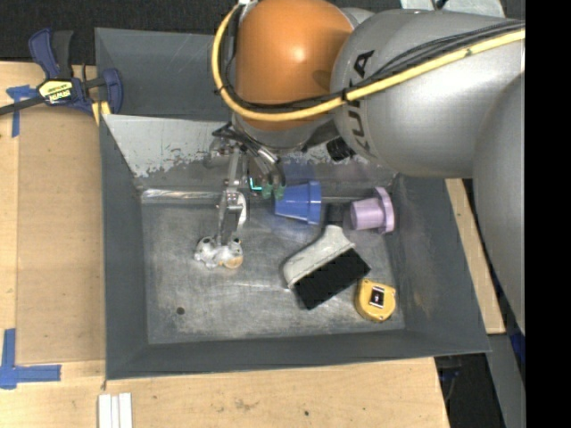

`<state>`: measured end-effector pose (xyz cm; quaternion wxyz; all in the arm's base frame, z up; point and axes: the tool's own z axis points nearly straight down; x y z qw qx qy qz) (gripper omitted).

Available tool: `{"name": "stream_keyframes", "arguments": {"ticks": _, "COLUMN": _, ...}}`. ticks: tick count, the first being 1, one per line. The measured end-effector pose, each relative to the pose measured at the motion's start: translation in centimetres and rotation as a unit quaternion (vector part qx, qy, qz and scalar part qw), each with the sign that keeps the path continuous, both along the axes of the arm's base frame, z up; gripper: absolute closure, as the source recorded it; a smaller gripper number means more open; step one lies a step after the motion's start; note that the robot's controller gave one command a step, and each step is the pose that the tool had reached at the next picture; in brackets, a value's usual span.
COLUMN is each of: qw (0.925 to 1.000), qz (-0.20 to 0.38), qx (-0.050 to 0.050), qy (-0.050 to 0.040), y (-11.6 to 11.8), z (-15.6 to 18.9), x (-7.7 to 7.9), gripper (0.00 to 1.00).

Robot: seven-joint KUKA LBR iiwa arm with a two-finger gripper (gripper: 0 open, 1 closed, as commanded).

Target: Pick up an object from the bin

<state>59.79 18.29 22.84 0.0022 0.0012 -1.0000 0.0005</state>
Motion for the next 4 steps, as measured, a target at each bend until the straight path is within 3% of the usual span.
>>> {"name": "stream_keyframes", "arguments": {"ticks": 1, "qw": 1.0000, "qz": -0.001, "qx": 0.001, "qy": -0.0038, "y": 0.0, "z": 0.4, "x": 0.2, "gripper": 0.00}}
{"name": "stream_keyframes", "arguments": {"ticks": 2, "qw": 0.9999, "qz": -0.002, "qx": 0.003, "qy": -0.0095, "y": -0.6, "z": -1.5, "x": -0.1, "gripper": 0.00}}
{"name": "stream_keyframes", "arguments": {"ticks": 3, "qw": 1.0000, "qz": 0.007, "qx": -0.001, "qy": -0.0007, "y": -5.0, "z": -7.1, "x": -2.2, "gripper": 0.00}}
{"name": "stream_keyframes", "arguments": {"ticks": 4, "qw": 0.9999, "qz": 0.010, "qx": 0.001, "qy": -0.0028, "y": -4.0, "z": -7.9, "x": -2.5, "gripper": 0.00}}
